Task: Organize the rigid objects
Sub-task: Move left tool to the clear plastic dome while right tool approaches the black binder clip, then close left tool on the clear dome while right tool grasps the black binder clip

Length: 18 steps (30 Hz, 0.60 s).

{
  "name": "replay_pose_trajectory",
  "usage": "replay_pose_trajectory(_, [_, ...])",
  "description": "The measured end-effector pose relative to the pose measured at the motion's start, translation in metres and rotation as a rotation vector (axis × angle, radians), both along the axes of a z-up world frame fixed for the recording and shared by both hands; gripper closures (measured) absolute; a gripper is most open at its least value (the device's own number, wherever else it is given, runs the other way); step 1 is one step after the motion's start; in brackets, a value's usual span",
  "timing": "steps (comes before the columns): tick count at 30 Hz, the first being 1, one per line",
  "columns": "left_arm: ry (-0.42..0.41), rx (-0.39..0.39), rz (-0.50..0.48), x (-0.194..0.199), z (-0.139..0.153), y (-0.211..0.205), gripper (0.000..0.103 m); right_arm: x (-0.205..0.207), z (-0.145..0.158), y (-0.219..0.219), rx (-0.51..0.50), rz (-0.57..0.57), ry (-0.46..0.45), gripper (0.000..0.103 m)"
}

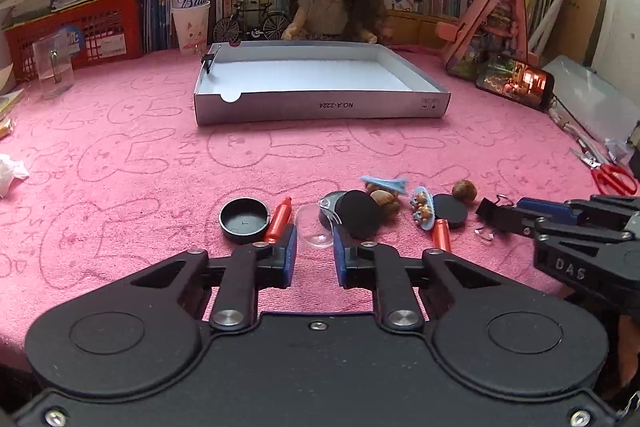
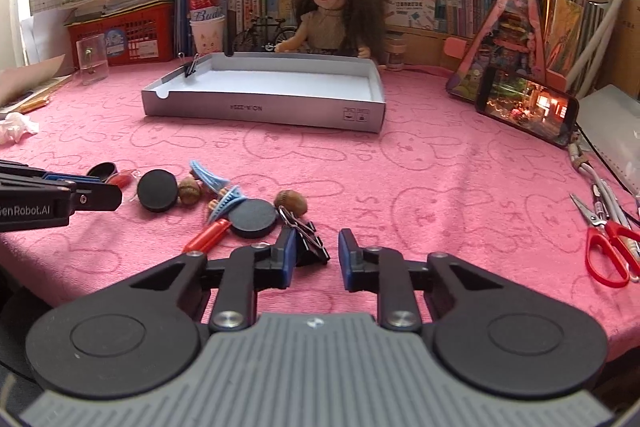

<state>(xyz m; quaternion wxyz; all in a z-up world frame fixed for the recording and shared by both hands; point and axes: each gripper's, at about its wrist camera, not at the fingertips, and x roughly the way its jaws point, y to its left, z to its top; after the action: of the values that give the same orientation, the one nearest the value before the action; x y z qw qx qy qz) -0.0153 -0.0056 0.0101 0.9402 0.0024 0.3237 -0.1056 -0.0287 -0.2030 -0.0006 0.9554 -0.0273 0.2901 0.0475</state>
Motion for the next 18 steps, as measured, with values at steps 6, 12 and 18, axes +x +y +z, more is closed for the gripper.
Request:
replay_pose_trajectory(6, [-0.029,0.021,-0.009,0.006,-0.003,-0.006,0.078,-0.002,-0.003,0.001,0.023,0.033,-0.003,0.073])
replay_pose_trajectory(12, [-0.054,0.050,-0.046,0.006,-0.009,-0.016,0.067,-0.002,-0.004,0.003,0.015,0.047,-0.013,0.058])
replay_pose_trajectory(18, [-0.042,0.030,-0.054,0.010,-0.016,-0.017,0.074,-0.001,-0.007,0.002,0.013,0.021,-0.023,0.075])
